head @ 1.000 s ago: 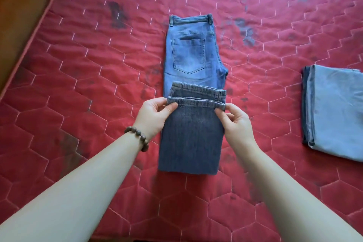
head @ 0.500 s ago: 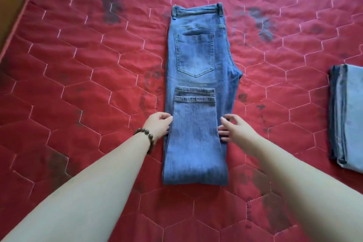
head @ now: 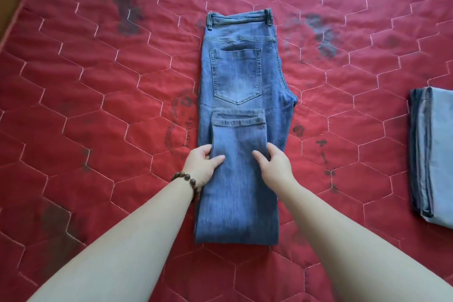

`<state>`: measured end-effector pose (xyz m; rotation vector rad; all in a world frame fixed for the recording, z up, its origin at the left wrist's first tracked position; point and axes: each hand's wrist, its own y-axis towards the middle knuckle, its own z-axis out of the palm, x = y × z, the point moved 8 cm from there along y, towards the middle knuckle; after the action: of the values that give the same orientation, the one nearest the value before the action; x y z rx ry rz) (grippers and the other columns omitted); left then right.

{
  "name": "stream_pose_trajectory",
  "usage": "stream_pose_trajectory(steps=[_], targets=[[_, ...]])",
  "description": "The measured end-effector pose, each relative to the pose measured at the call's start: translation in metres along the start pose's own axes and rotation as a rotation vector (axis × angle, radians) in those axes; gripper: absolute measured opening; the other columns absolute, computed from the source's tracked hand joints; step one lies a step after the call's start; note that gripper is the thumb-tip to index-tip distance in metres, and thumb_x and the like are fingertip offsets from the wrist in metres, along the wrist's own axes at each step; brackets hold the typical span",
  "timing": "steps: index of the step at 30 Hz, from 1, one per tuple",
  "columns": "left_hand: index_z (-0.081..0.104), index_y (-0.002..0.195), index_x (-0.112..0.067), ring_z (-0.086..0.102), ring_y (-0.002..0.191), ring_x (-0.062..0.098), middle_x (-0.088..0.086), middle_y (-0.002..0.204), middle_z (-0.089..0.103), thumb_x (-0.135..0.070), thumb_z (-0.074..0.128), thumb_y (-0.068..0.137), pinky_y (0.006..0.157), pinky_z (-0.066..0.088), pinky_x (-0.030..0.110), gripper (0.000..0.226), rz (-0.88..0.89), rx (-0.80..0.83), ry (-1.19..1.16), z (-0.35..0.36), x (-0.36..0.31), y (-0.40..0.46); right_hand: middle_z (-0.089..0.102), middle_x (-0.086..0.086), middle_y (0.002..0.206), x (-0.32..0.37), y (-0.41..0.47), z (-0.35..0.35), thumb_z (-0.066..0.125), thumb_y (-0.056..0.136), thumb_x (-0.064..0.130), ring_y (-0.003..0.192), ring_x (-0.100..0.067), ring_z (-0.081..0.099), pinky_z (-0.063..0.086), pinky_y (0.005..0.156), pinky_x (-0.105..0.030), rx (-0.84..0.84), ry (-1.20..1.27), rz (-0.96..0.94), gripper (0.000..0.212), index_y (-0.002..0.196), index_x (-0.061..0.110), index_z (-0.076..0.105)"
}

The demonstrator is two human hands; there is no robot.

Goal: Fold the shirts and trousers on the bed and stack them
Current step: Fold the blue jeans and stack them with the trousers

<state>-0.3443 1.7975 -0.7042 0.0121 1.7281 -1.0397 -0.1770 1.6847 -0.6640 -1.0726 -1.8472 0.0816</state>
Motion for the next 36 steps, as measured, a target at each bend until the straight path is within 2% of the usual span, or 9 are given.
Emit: stream_pose_trajectory(steps=[5,12,15,19,23,27,29,31,36], targets=[[0.067,0.087,-0.018,0.065,0.068,0.016,0.003,0.084,0.069,-0.020,0.066,0.090,0.066,0.054,0.028,0.003,-0.127,-0.095,0.000,-0.017,0.004,0.003,0.052,0.003,0.070,-0.018,0.008,-0.002,0.058,0.092,0.041,0.069,-0.017,0.049,0.037,0.063,-0.029,0.048,-0.005,0.142,0.030,0.079,0.015,0.053],[0.060,0.106,-0.003,0.071,0.081,0.025,0.015,0.093,0.073,-0.055,0.039,0.097,0.064,0.054,0.034,0.057,-0.615,0.131,-0.160,-0.019,0.052,-0.061,0.066,-0.002,0.065,-0.075,-0.047,0.009,0.054,0.082,0.067,0.050,-0.016,0.064,0.049,0.048,-0.026,0.320,0.372,0.633,0.063,0.090,0.006,0.060],[0.058,0.115,-0.001,0.069,0.095,0.028,0.018,0.108,0.069,-0.063,0.029,0.096,0.074,0.054,0.038,0.071,-0.682,0.238,-0.234,-0.015,0.071,-0.087,0.066,0.000,0.057,-0.096,-0.076,0.015,0.056,0.086,0.059,0.047,-0.014,0.063,0.050,0.048,-0.023,0.475,0.457,0.688,0.046,0.087,0.013,0.061],[0.063,0.116,-0.010,0.071,0.085,0.021,0.009,0.102,0.073,-0.052,0.044,0.095,0.075,0.055,0.032,0.050,-0.651,0.328,-0.190,-0.005,0.080,-0.109,0.074,-0.005,0.094,-0.104,-0.098,0.019,0.067,0.087,0.024,0.075,-0.017,0.069,0.056,0.066,-0.027,0.586,0.491,0.532,0.025,0.108,0.011,0.065],[0.061,0.118,-0.010,0.070,0.078,0.016,0.003,0.096,0.073,-0.022,0.056,0.096,0.069,0.056,0.030,0.025,-0.522,0.260,-0.060,-0.001,0.084,-0.111,0.071,-0.009,0.095,-0.102,-0.107,0.019,0.064,0.090,0.011,0.082,-0.019,0.065,0.054,0.070,-0.031,0.452,0.385,0.375,0.008,0.098,0.010,0.067],[0.060,0.118,-0.003,0.068,0.088,0.024,0.011,0.104,0.070,-0.022,0.053,0.098,0.078,0.057,0.040,0.028,-0.456,0.152,0.150,-0.002,0.085,-0.108,0.066,-0.003,0.081,-0.094,-0.106,0.007,0.070,0.085,0.022,0.075,-0.018,0.057,0.039,0.067,-0.030,0.181,-0.151,0.179,0.010,0.083,0.013,0.064],[0.063,0.111,-0.001,0.066,0.097,0.028,0.014,0.108,0.069,-0.026,0.053,0.098,0.085,0.053,0.037,0.030,-0.333,0.119,0.403,-0.006,0.078,-0.104,0.065,-0.001,0.080,-0.087,-0.112,0.003,0.068,0.086,0.024,0.076,-0.020,0.057,0.033,0.065,-0.029,0.072,-0.181,0.153,0.014,0.085,0.011,0.063],[0.066,0.102,-0.003,0.064,0.088,0.023,0.009,0.097,0.070,-0.028,0.052,0.097,0.069,0.044,0.025,0.029,-0.252,0.077,0.538,-0.008,0.071,-0.106,0.062,-0.001,0.078,-0.086,-0.118,0.001,0.066,0.087,0.023,0.075,-0.022,0.054,0.028,0.062,-0.029,-0.009,-0.167,0.147,0.015,0.085,0.010,0.060],[0.062,0.092,0.004,0.061,0.090,0.031,0.017,0.093,0.067,-0.026,0.051,0.098,0.074,0.042,0.035,0.032,-0.194,0.022,0.630,0.000,0.074,-0.114,0.059,-0.004,0.076,-0.087,-0.127,0.001,0.059,0.092,0.024,0.080,-0.033,0.056,0.034,0.064,-0.034,-0.098,-0.247,0.181,0.011,0.088,0.015,0.055]])
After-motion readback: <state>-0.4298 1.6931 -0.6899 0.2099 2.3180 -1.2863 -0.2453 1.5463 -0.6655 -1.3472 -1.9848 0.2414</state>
